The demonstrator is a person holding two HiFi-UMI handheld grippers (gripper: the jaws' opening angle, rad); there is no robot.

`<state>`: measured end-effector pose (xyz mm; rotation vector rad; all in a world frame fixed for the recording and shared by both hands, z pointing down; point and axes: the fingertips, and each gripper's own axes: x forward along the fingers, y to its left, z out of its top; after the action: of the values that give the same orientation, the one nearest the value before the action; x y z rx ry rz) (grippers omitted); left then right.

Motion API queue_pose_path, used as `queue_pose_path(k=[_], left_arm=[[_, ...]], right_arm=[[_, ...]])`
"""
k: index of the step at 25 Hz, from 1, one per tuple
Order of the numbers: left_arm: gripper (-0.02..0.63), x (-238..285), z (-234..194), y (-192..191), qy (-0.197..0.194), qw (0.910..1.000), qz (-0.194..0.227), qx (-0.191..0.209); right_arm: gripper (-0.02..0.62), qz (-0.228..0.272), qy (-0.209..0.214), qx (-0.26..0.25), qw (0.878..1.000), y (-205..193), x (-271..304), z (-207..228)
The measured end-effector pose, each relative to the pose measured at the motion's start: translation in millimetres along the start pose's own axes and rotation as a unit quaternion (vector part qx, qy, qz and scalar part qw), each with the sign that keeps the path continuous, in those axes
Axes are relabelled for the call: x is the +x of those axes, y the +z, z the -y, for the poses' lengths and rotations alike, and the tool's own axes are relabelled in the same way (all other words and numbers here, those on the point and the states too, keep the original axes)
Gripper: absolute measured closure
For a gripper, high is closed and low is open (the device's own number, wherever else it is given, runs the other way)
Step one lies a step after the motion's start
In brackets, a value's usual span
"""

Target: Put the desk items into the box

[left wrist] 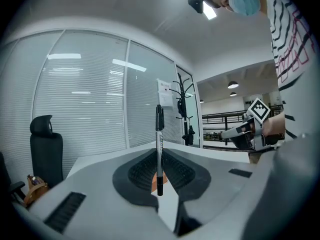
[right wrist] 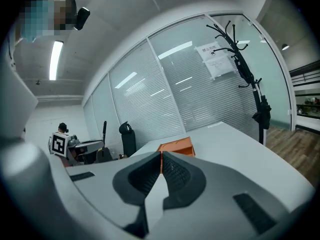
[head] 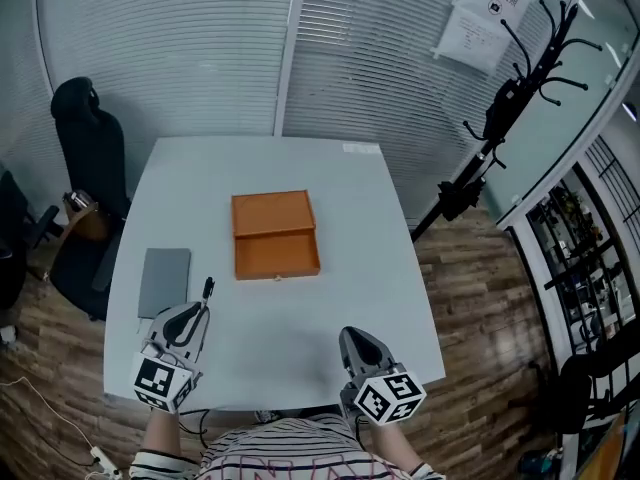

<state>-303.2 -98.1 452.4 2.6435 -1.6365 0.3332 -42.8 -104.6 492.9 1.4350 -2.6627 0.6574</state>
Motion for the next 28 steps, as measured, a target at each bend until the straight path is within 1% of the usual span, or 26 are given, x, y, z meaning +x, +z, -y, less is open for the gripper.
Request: queue_pose_path(k=[7, 11, 15, 23, 28], left_arm=[[0.552, 32.0, -12.1, 4.6, -0.035, 0.9992, -0.003, 0.02], [0.552, 56.1, -18.6, 8.7, -0.047, 0.9982, -0.008, 0.037], [0.552, 80.0, -24.2, 14.3, -0.05, 0.9978, -0.014, 0.041], [0.552, 138.0, -23.0, 12.9, -0.065, 0.9949, -0.044, 0.062], [0.552, 180.7, -14.9, 2.6, -0.08, 0.9904, -0.077, 0.083]], right_arm=[[0.568, 0.005, -0.028, 0.006, 1.0, -3.6, -8.3, 3.9], [0.568, 0.004, -0.029, 0.007, 1.0, -2.4, -4.2, 10.7], [0.568, 0.002, -0.025, 0.006, 1.0, 2.2, 2.5, 19.7], [0.568, -0.004, -0.017, 0.007, 1.0, 16.0, 18.3, 50.0], [0.568, -0.012, -0.017, 0.011, 1.0, 24.0, 27.6, 74.2]])
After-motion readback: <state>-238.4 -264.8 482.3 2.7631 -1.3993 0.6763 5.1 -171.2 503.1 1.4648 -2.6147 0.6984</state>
